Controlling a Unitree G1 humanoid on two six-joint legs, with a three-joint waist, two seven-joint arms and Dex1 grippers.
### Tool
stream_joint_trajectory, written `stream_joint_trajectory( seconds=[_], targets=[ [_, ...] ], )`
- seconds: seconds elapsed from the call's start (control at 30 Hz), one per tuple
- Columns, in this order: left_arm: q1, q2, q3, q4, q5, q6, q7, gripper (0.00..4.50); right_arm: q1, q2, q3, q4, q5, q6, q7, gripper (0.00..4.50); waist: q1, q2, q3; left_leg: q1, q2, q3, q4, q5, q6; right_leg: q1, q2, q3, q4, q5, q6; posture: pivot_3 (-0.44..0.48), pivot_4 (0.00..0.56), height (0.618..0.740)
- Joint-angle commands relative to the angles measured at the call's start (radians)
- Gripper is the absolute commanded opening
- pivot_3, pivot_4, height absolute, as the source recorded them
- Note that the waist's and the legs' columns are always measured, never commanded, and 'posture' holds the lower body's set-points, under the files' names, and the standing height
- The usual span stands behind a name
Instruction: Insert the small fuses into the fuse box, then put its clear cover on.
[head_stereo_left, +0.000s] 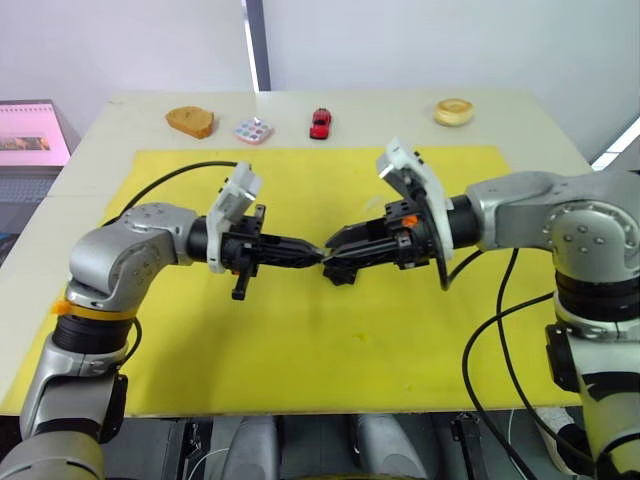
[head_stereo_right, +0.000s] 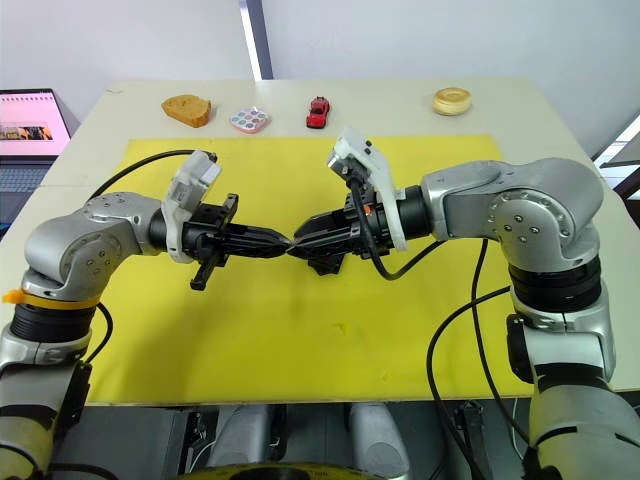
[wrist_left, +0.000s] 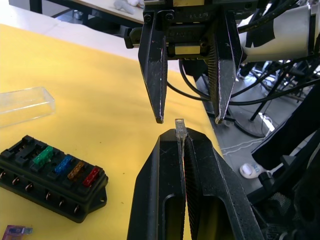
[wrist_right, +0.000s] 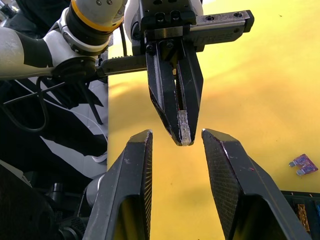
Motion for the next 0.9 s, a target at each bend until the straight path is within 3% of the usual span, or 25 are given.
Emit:
stream_joint_trajectory(
  seconds=[0.03,0.17,0.27,0.33,0.7,0.8,0.9],
  targets=[
    [0.0,0.002,0.004,-0.028,-0.008,-0.013,-0.002,0.0,-0.016,0.006,-0.008,-0.017,0.006,-0.006,0.001,1.66,0.0,0.0,0.0,0.0,0.0,0.0,0.0,0.0,0.0,0.0,0.0,0.0,0.0,0.0,0.0,0.0,0.15,0.74],
    [0.001,0.002,0.004,-0.029,-0.009,-0.012,-0.002,0.0,-0.014,0.008,-0.008,-0.016,0.006,-0.006,0.0,1.66,0.0,0.0,0.0,0.0,0.0,0.0,0.0,0.0,0.0,0.0,0.0,0.0,0.0,0.0,0.0,0.0,0.15,0.74],
    [0.001,0.002,0.004,-0.03,-0.009,-0.012,-0.002,0.0,-0.013,0.009,-0.007,-0.016,0.005,-0.006,0.0,0.89,0.0,0.0,0.0,0.0,0.0,0.0,0.0,0.0,0.0,0.0,0.0,0.0,0.0,0.0,0.0,0.0,0.15,0.74],
    [0.0,0.001,0.003,-0.028,-0.007,-0.014,-0.002,0.0,-0.012,0.008,-0.004,-0.015,0.002,-0.008,0.001,0.05,0.0,0.0,0.0,0.0,0.0,0.0,0.0,0.0,0.0,0.0,0.0,0.0,0.0,0.0,0.0,0.0,0.15,0.74],
    [-0.006,0.027,-0.017,-0.024,-0.001,0.042,0.009,0.0,-0.005,0.007,0.005,-0.018,-0.018,-0.025,0.009,0.05,0.0,0.0,0.0,0.0,0.0,0.0,0.0,0.0,0.0,0.0,0.0,0.0,0.0,0.0,0.0,0.0,0.15,0.74],
    [-0.001,0.032,-0.026,-0.015,0.022,0.056,0.04,0.98,-0.005,0.004,0.003,-0.018,-0.019,-0.026,0.01,0.0,0.0,0.0,0.0,0.0,0.0,0.0,0.0,0.0,0.0,0.0,0.0,0.0,0.0,0.0,0.0,0.0,0.15,0.74],
    [0.094,0.038,-0.039,0.032,0.029,0.089,0.062,2.45,0.003,-0.007,-0.015,-0.022,-0.017,-0.023,0.002,0.0,-0.003,0.0,0.0,0.0,0.0,0.0,0.0,0.0,0.0,0.0,0.0,0.0,0.0,0.0,0.0,0.0,0.15,0.74]
  ],
)
